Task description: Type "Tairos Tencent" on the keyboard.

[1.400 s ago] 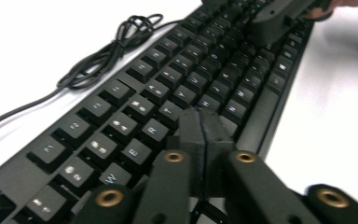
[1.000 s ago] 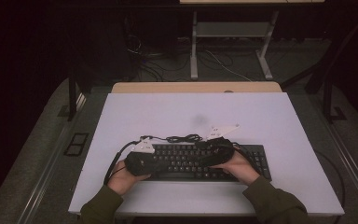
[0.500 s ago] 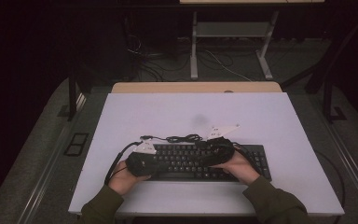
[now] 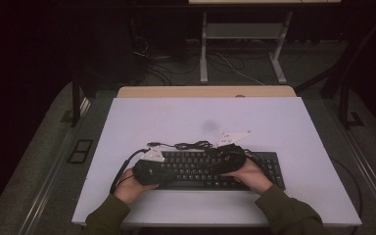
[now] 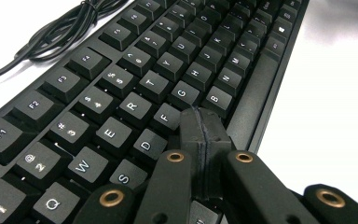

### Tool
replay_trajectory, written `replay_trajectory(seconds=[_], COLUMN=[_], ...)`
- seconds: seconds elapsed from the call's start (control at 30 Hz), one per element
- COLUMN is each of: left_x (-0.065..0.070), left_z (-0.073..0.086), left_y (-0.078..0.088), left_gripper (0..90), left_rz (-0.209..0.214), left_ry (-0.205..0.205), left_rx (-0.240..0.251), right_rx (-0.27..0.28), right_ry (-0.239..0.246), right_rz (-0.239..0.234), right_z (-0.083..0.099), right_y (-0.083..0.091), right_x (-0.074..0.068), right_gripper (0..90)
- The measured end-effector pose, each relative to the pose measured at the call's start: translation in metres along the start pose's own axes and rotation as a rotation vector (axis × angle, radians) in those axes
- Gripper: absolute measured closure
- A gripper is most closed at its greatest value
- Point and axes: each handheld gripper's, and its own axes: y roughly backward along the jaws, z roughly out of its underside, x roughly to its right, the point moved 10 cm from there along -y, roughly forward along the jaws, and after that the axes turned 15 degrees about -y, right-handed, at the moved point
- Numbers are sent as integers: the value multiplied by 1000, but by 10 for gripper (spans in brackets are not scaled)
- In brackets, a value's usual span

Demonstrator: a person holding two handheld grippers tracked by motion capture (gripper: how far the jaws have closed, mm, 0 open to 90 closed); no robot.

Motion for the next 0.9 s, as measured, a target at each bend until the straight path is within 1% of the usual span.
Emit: replay_trajectory(seconds=[0.07, 0.33, 0.53, 0.73, 0.8, 0.9], left_x=[0, 0, -2, -3, -4, -5], left_z=[-3, -5, -7, -10, -11, -12], left_y=[2, 4, 7, 11, 13, 14], left_gripper=[890, 890, 890, 889, 889, 889], left_rz=[-5, -4, -10, -19, -21, -26], left_ry=[11, 8, 20, 22, 15, 22], left_rx=[19, 26, 44, 57, 61, 63], right_rx=[2, 4, 4, 4, 5, 5], right_ry=[0, -2, -1, -2, -1, -1], right_rz=[0, -1, -1, -1, -1, 0], right_z=[0, -1, -1, -1, -1, -1], right_y=[0, 0, 0, 0, 0, 0], right_x=[0, 0, 0, 0, 0, 0], right_gripper=[352, 353, 352, 352, 352, 352])
